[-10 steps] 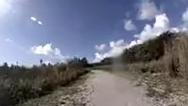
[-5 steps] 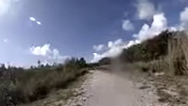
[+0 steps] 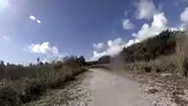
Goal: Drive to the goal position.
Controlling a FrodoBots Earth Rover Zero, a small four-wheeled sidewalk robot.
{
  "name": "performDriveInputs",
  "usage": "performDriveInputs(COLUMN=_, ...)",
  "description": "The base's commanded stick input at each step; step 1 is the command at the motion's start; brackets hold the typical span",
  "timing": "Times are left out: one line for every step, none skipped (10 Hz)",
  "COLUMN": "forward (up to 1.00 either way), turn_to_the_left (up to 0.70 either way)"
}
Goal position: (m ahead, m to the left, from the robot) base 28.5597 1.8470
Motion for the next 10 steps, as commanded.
performDriveInputs(forward=0.6, turn_to_the_left=0.0)
performDriveInputs(forward=0.6, turn_to_the_left=0.0)
performDriveInputs(forward=0.6, turn_to_the_left=0.0)
performDriveInputs(forward=0.6, turn_to_the_left=0.0)
performDriveInputs(forward=0.6, turn_to_the_left=0.0)
performDriveInputs(forward=0.6, turn_to_the_left=0.0)
performDriveInputs(forward=0.6, turn_to_the_left=0.0)
performDriveInputs(forward=0.6, turn_to_the_left=0.0)
performDriveInputs(forward=0.6, turn_to_the_left=0.0)
performDriveInputs(forward=0.6, turn_to_the_left=0.0)
